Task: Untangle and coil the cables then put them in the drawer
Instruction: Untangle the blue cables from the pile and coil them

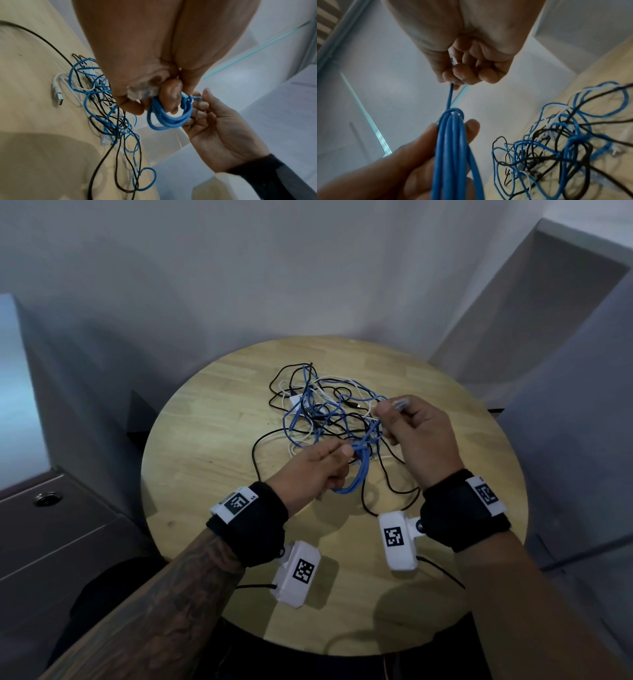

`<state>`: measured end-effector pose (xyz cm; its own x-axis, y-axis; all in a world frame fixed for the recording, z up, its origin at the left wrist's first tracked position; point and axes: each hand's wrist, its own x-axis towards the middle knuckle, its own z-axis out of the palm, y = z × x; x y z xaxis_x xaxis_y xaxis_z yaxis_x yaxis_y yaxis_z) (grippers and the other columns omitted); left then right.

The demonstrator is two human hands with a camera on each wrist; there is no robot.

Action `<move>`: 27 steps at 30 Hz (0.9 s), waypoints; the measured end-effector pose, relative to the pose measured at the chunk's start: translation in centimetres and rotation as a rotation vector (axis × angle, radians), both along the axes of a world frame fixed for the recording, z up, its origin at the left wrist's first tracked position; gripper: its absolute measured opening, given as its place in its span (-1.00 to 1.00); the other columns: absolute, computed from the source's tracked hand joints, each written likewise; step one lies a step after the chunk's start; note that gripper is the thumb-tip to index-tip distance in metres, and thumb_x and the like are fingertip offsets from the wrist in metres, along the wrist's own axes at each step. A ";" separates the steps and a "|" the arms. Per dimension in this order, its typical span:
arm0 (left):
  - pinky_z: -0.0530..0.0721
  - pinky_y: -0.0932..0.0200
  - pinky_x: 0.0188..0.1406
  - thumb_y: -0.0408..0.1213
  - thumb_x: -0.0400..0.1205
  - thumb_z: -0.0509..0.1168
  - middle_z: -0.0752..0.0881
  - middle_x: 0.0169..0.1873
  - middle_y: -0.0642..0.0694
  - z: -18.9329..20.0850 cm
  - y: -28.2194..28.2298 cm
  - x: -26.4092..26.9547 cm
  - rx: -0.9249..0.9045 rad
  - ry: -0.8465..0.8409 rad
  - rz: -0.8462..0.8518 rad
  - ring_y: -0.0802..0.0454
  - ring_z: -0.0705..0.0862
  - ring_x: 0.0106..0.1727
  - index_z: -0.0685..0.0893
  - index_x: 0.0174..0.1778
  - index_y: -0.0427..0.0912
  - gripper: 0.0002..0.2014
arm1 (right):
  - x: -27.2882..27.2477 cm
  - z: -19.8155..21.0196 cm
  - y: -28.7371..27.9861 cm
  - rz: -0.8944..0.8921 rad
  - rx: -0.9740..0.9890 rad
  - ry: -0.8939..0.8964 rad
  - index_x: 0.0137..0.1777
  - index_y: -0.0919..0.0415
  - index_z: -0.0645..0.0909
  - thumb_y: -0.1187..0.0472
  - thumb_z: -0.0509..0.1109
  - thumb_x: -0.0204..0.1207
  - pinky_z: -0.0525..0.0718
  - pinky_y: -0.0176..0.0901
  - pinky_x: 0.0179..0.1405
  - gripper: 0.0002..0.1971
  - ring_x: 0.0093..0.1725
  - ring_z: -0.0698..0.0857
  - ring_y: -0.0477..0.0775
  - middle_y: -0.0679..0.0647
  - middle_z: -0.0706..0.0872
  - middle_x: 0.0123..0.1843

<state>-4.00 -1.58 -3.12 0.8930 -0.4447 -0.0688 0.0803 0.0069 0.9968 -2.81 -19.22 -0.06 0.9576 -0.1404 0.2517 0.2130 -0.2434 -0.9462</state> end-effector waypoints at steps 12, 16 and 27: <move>0.57 0.18 -0.25 -0.31 0.76 0.15 0.56 -0.35 -0.07 0.3 1.2 0.8 -0.231 0.077 0.122 0.03 0.57 -0.28 0.70 0.02 -0.25 -0.79 | 0.2 -1.5 -0.6 0.231 -0.044 0.146 -0.01 0.12 0.74 0.33 0.40 0.64 0.65 -0.34 -0.13 -0.88 -0.17 0.71 -0.15 0.03 0.80 -0.14; 0.65 0.03 -0.20 -0.26 0.75 0.20 0.64 -0.30 -0.07 0.0 1.3 1.1 -0.150 0.012 0.175 0.01 0.62 -0.20 0.76 -0.27 -0.03 -0.69 | -0.2 -2.2 1.3 0.222 0.065 0.276 0.11 0.11 0.77 0.25 0.32 0.71 0.73 -0.01 0.06 -0.82 -0.02 0.79 0.02 0.15 0.84 0.02; 0.70 0.05 -0.02 -0.28 0.75 0.19 0.73 -0.10 0.05 -1.0 1.8 1.8 0.340 -0.506 0.249 0.14 0.69 -0.10 0.68 0.28 -0.05 -0.76 | -0.5 -1.9 2.2 0.350 0.159 0.460 -0.11 0.33 0.68 0.27 0.41 0.61 0.67 -0.08 0.06 -0.87 -0.16 0.72 0.07 0.17 0.76 -0.23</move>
